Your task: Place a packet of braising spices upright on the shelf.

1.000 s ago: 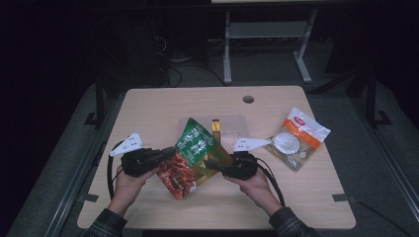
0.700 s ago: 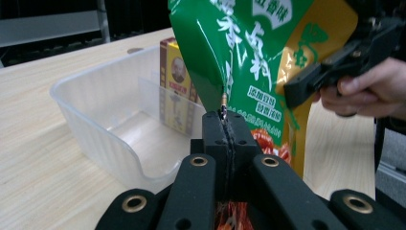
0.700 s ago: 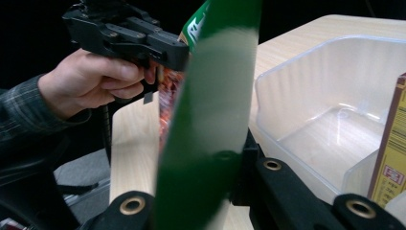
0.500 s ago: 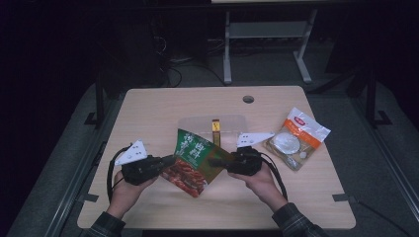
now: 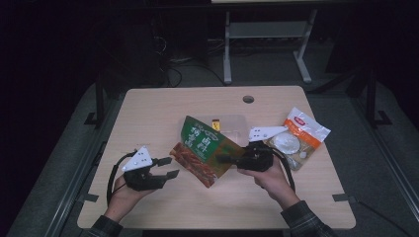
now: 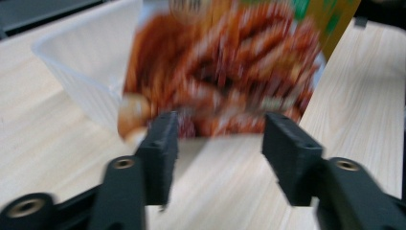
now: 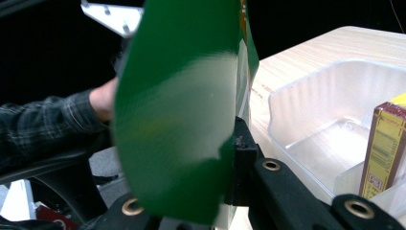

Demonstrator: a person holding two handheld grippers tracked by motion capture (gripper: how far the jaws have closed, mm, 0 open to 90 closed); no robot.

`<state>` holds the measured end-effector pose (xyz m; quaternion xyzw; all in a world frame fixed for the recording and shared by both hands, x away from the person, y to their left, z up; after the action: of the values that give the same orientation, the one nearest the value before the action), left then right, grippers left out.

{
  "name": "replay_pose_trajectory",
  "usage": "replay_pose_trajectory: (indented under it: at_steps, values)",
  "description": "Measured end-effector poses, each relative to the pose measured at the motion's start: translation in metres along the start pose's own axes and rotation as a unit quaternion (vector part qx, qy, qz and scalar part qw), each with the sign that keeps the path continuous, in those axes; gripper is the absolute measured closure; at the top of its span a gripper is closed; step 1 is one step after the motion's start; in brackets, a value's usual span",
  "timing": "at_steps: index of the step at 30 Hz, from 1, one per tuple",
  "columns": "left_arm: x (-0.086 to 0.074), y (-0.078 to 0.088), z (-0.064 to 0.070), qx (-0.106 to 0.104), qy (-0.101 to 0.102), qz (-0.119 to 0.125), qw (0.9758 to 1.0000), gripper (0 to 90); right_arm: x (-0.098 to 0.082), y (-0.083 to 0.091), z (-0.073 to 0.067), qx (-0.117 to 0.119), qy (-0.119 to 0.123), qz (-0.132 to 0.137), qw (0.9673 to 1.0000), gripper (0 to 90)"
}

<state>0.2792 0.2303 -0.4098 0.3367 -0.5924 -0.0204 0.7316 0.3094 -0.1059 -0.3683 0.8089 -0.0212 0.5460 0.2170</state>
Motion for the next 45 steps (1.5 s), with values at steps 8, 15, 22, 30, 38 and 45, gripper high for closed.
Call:
replay_pose_trajectory:
  at_steps: [8,15,22,30,38,45]
  values:
    - [-0.012,0.002,-0.002,0.007,0.022,-0.026,0.9994,26.1,0.025,0.011,-0.008,-0.028,0.014,0.010,0.9994,89.8]
    - [-0.023,0.001,-0.009,0.008,0.040,-0.040,0.9984,22.1,0.045,0.012,-0.003,-0.084,0.021,0.016,0.9961,89.8]
    - [-0.028,-0.004,-0.012,0.008,0.038,-0.046,0.9982,19.5,0.058,0.000,0.009,-0.121,0.023,0.023,0.9921,89.8]
    - [-0.030,-0.006,-0.013,0.007,0.035,-0.054,0.9979,19.2,0.063,-0.012,0.016,-0.143,0.026,0.026,0.9891,89.8]
    - [-0.030,-0.009,-0.013,0.006,0.030,-0.054,0.9981,19.2,0.060,-0.019,0.023,-0.164,0.018,0.022,0.9861,89.7]
    - [-0.031,-0.011,-0.013,0.005,0.032,-0.057,0.9979,19.2,0.053,-0.027,0.030,-0.174,0.008,0.016,0.9846,89.6]
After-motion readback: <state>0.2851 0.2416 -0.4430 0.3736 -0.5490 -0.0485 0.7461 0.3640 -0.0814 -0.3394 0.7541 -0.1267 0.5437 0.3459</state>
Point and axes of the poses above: each handheld gripper's, and its own axes: y roughly backward along the jaws, x roughly out of its top, z roughly to its right, the point moved 1 cm from there along -y, roughly forward along the jaws, and after that the axes turned 6 degrees about -x, right-handed, at the moved point
